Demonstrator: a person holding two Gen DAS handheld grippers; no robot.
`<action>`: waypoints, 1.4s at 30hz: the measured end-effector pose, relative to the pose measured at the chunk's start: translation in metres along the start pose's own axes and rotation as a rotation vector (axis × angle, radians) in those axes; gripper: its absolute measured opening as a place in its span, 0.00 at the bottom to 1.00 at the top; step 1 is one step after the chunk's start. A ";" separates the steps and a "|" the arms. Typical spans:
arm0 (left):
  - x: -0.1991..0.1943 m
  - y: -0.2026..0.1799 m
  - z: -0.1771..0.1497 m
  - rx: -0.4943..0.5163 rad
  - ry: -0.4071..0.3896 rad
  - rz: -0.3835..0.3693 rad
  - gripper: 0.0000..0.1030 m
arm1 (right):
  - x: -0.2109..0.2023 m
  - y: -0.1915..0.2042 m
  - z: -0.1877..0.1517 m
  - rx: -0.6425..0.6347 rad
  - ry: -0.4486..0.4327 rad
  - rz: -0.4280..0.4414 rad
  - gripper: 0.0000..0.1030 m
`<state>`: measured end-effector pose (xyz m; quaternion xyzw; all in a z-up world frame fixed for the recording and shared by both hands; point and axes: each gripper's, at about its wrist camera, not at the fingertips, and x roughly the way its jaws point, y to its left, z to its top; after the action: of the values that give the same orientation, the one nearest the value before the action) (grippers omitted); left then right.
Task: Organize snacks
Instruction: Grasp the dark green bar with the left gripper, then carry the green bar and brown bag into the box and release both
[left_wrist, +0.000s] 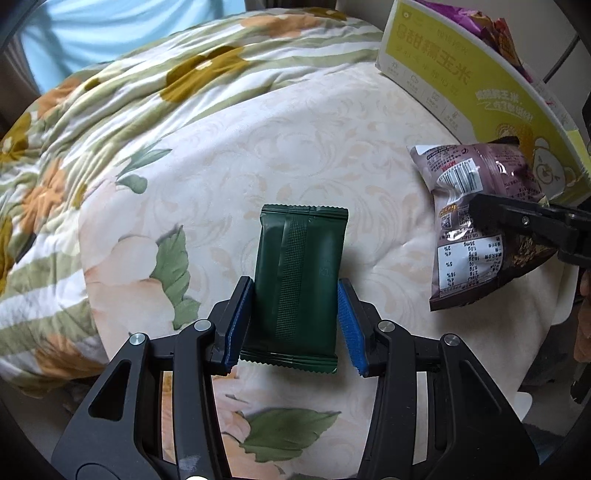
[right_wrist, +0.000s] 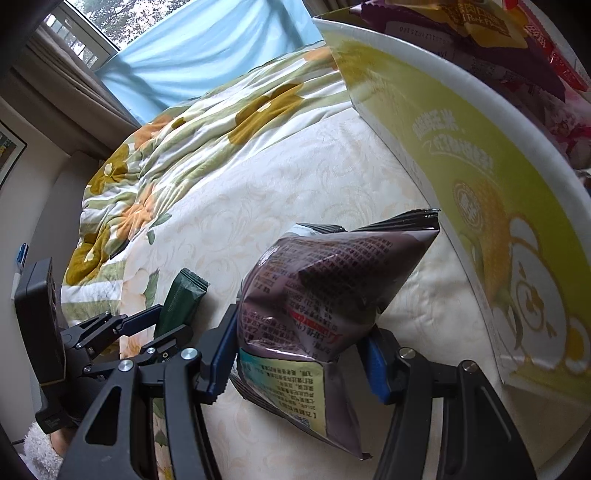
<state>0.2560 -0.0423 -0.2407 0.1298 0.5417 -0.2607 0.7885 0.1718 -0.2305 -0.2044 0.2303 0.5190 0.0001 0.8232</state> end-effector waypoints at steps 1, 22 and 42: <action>-0.008 -0.001 0.000 -0.013 -0.011 -0.005 0.40 | -0.004 0.001 -0.002 -0.004 0.000 0.000 0.53; -0.167 -0.145 0.090 -0.065 -0.306 0.035 0.41 | -0.194 -0.034 0.041 -0.220 -0.229 0.103 0.53; -0.093 -0.286 0.124 -0.218 -0.242 0.054 1.00 | -0.258 -0.198 0.080 -0.242 -0.237 0.068 0.53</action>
<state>0.1700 -0.3152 -0.0852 0.0257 0.4643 -0.1929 0.8640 0.0737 -0.4997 -0.0304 0.1453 0.4066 0.0633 0.8997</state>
